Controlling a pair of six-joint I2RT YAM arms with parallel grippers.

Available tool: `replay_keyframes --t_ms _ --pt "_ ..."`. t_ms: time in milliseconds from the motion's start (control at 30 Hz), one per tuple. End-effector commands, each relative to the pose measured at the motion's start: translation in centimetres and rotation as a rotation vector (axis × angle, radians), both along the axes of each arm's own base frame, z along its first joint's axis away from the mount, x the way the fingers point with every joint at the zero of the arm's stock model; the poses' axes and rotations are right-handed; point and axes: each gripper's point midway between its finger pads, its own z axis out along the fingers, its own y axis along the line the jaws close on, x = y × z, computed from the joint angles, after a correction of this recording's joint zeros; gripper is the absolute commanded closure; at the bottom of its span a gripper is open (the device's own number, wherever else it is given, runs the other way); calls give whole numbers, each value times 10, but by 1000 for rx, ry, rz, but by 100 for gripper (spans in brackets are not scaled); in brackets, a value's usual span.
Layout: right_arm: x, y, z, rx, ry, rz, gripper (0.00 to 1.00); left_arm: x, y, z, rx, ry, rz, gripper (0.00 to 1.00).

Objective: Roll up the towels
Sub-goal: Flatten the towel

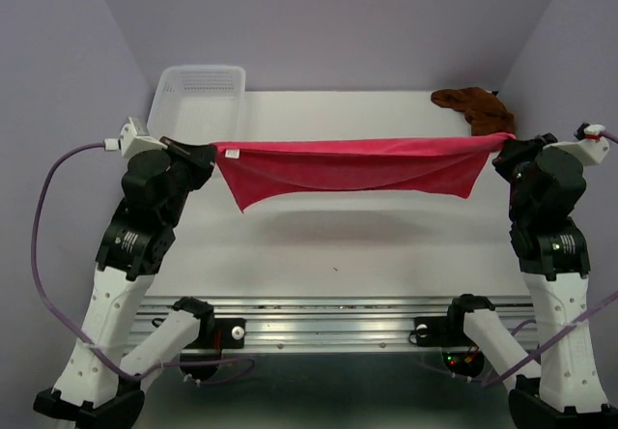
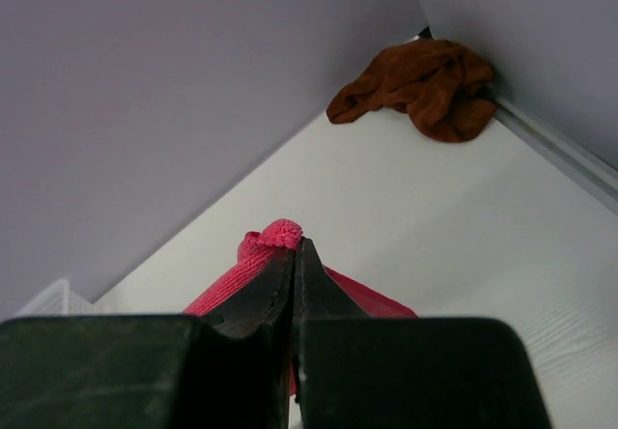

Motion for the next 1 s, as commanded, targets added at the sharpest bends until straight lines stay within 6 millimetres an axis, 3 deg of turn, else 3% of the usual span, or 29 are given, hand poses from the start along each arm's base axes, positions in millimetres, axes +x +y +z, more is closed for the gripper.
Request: replay_keyframes --t_ms 0,67,200,300,467,533,600,667,733,767,800,833,867,900,933,967 --pt "-43 -17 26 -63 -11 -70 99 -27 0 19 -48 -79 -44 100" --pt "-53 -17 26 -63 -10 -64 99 -38 -8 21 -75 -105 -104 100" --pt "-74 -21 14 -66 25 -87 99 -40 -16 -8 -90 -48 -140 100" --pt "-75 -22 2 -70 58 -93 99 -36 -15 -23 -91 -15 -122 100" --pt "-44 -28 -52 -80 233 -135 99 -4 -17 -60 -63 83 -72 100" --pt "-20 -28 -72 -78 283 -141 99 11 -20 -80 -48 132 -60 100" --pt "5 -25 -104 -81 365 -129 99 34 -24 -107 -30 193 -33 100" --pt "26 -26 -116 -71 374 -130 99 58 -28 -127 -8 242 -15 100" --pt "49 -29 -144 -63 445 -126 99 77 -31 -134 8 249 2 100" --pt "57 -32 -152 -52 459 -124 99 89 -33 -154 29 301 11 100" --pt "71 -32 -154 -30 446 -100 99 101 -34 -148 41 291 18 100" --pt "81 -44 -175 -13 498 -122 99 109 -35 -153 53 306 27 100" --pt "89 -50 -183 6 508 -119 99 122 -35 -172 78 346 49 100" --pt "98 -49 -191 35 516 -82 99 133 -36 -166 82 333 60 100" --pt "113 -61 -203 54 530 -91 99 141 -37 -171 90 345 67 100" --pt "122 -63 -209 58 537 -75 99 152 -36 -190 114 386 81 100"
